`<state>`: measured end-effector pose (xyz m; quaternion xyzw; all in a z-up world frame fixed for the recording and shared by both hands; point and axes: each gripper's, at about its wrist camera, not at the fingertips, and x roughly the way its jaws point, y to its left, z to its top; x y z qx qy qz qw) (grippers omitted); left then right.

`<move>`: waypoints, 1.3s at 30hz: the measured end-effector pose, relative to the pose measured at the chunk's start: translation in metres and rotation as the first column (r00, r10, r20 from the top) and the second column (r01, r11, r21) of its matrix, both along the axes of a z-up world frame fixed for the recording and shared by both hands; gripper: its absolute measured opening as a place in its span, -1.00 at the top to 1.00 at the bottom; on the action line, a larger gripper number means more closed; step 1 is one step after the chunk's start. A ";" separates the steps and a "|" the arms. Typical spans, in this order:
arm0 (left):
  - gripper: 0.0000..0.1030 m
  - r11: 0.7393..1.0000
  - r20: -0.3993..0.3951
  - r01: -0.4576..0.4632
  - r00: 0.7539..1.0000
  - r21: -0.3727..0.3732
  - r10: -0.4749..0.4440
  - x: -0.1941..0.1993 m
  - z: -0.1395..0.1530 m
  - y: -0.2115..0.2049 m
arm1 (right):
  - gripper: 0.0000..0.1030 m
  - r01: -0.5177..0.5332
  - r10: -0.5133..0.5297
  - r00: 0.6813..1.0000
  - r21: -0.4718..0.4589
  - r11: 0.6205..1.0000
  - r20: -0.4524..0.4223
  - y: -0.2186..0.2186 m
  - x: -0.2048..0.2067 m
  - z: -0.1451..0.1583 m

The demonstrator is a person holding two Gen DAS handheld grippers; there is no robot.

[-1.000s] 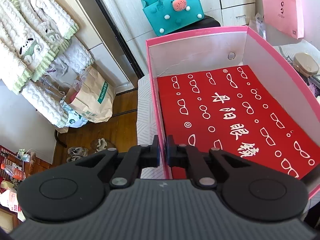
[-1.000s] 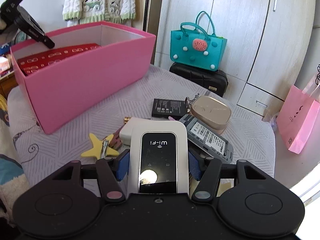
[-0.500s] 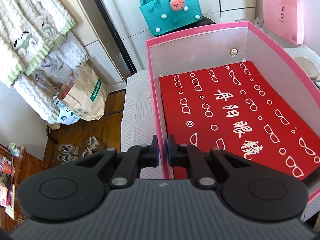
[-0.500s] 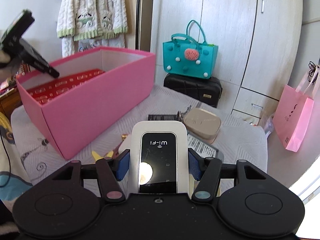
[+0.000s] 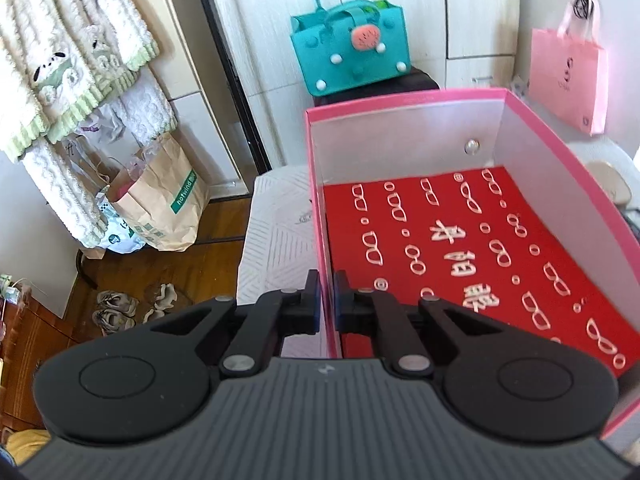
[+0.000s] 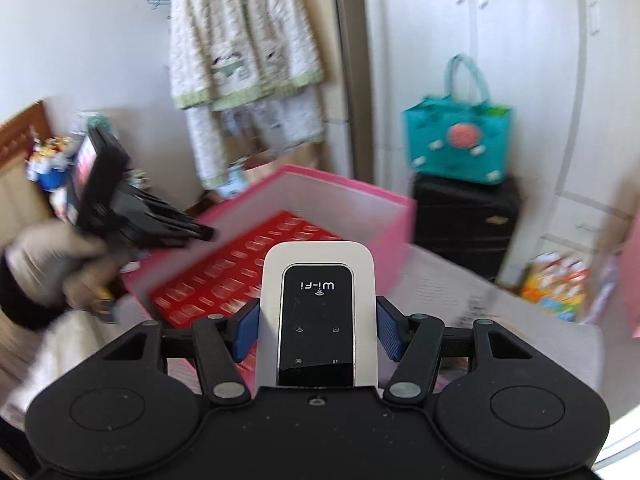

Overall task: Organize rigid objects
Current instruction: 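Lift the white router with the right tool and carry it toward the pink box, then lower the router onto the red lining and open the right tool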

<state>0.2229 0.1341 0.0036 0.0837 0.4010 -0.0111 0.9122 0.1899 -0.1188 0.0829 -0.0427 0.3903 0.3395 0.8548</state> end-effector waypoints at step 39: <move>0.90 0.987 0.077 0.046 0.996 -0.154 -0.035 -0.009 -0.009 0.024 | -0.29 0.180 -0.200 0.792 -0.093 0.979 -0.577 0.145 0.089 -0.144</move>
